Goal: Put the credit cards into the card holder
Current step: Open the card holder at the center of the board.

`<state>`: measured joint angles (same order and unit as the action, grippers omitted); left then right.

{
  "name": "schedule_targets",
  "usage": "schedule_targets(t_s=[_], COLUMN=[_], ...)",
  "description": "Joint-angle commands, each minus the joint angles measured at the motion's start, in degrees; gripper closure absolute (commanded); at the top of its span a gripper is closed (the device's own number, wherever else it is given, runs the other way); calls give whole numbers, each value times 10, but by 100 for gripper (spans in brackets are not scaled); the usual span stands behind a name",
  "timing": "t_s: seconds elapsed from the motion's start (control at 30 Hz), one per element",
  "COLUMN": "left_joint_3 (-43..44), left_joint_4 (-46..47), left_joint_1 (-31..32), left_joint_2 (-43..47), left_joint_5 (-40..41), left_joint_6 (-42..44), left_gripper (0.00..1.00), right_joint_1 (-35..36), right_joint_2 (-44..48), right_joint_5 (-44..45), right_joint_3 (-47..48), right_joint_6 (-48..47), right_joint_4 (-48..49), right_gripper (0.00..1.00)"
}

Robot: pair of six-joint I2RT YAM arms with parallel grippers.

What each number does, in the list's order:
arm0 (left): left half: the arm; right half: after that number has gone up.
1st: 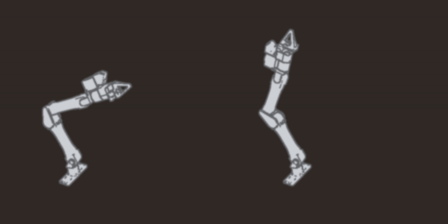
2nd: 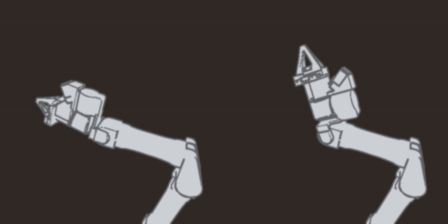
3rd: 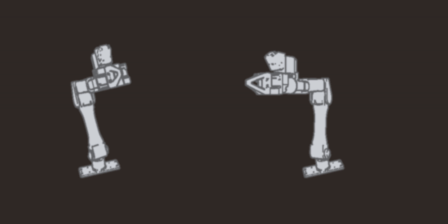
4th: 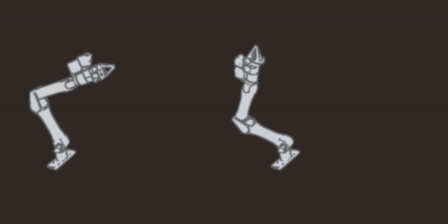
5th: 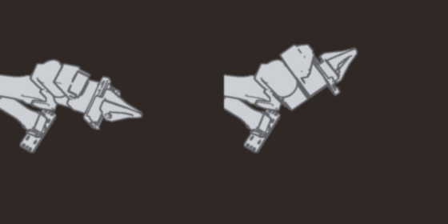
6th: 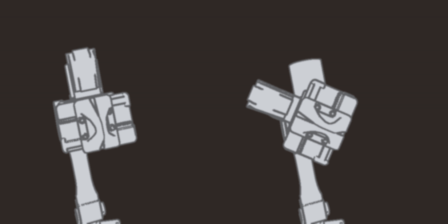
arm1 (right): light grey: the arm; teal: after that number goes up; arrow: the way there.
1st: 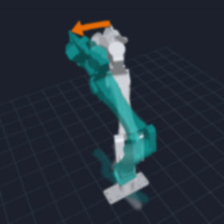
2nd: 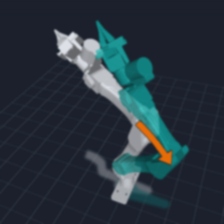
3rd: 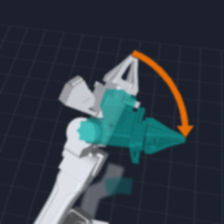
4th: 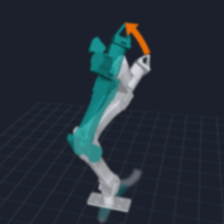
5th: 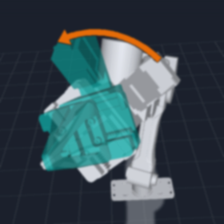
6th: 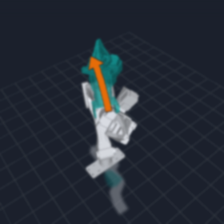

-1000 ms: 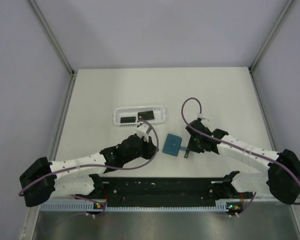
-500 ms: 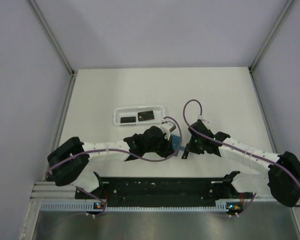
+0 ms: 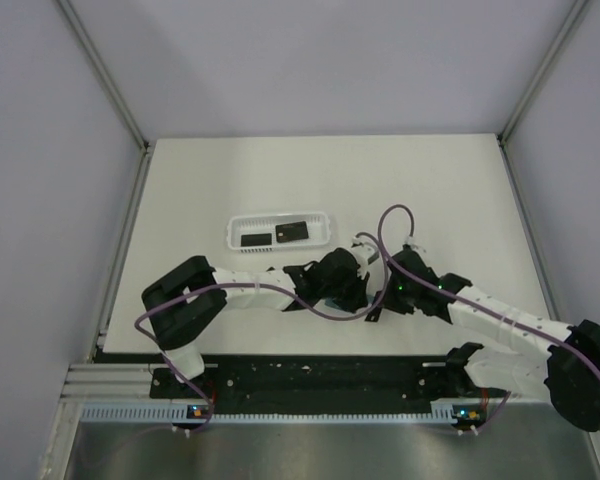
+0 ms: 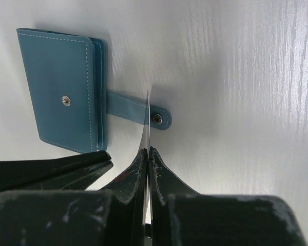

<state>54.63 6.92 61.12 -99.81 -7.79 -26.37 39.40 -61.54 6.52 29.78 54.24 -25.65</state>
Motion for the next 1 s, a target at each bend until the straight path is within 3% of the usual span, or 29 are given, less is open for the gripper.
schedule_targets(t_s=[0.0,0.43,0.97], left_joint_3=[23,76,113], left_joint_4=[-31,-159,-198], left_joint_1=[4,9,5], left_joint_2=[-21,-44,4], left_joint_5=[51,189,314], left_joint_6=[15,69,100], left_gripper=[100,100,100], right_joint_1=[-6,-11,-17], right_joint_2=[12,26,34], right_joint_5=[6,2,2], right_joint_3=[-20,-45,-66], right_joint_6=[1,6,10], right_joint_4=[-4,2,1], right_gripper=[100,100,100])
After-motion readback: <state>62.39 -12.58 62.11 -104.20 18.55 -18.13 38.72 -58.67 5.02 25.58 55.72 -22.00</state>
